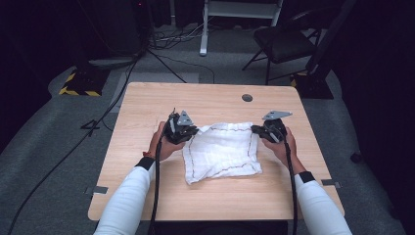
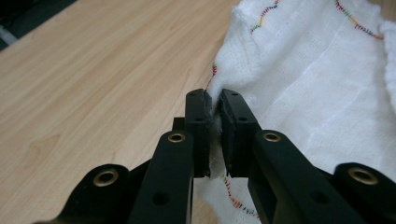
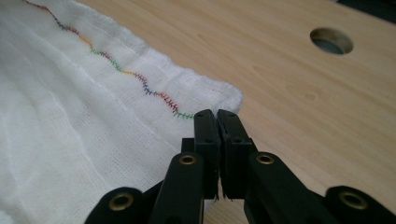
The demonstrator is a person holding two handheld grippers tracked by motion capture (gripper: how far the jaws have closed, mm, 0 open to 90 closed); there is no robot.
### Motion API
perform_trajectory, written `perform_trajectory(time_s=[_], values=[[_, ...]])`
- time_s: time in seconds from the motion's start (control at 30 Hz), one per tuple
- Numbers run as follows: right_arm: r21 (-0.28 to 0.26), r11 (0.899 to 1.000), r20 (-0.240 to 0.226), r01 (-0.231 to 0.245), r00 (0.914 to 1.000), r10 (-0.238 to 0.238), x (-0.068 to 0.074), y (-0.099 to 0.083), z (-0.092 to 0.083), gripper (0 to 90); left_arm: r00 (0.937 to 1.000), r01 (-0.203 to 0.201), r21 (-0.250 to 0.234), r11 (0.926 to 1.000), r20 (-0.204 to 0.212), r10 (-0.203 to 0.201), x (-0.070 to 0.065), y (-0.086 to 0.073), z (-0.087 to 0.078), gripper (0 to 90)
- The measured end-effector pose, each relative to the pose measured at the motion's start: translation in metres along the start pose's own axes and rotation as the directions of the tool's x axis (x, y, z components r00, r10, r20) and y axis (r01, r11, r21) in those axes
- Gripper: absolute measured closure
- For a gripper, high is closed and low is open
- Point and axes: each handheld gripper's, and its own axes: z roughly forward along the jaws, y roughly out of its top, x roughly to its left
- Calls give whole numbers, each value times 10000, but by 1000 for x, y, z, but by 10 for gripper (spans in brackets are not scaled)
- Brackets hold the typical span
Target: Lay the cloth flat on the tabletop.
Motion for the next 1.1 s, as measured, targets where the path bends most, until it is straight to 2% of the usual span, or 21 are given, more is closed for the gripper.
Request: perform_trajectory(time_s=[0.1,0.27,0.33,0.47,0.57,0.77,0.93,1.03,1.1], values=[[-403,9989,-71,234,9997,-237,5,9,-16,876,10000,-66,-366,9993,-20,65,-2,7,-12,824],[-1201,9914,-136,516,9985,-537,12,26,-46,877,9995,-328,-898,9954,0,330,-9,21,-32,825],[-1552,9854,-105,693,9974,-718,15,34,-60,877,9986,-525,-1166,9918,-57,521,-13,27,-42,825],[-2055,9750,-62,843,9962,-874,21,46,-82,877,9958,-914,-1321,9870,-162,900,-19,38,-57,825],[-2361,9663,76,1024,9946,-1036,26,52,-94,877,9948,-1006,-1542,9829,-317,968,-21,44,-67,825],[-2740,9539,283,1224,9925,-1192,33,57,-114,877,9936,-1093,-2070,9722,-506,1010,-24,55,-88,825],[-3091,9401,405,1440,9896,-1383,38,61,-132,877,9907,-1348,-2336,9629,-524,1260,-31,65,-100,825],[-3110,9381,487,1524,9883,-1444,40,62,-137,877,9884,-1485,-2214,9638,-641,1376,-31,67,-99,825],[-3034,9405,574,1533,9881,-1425,39,61,-135,877,9908,-1309,-2165,9675,-623,1202,-27,65,-94,823]])
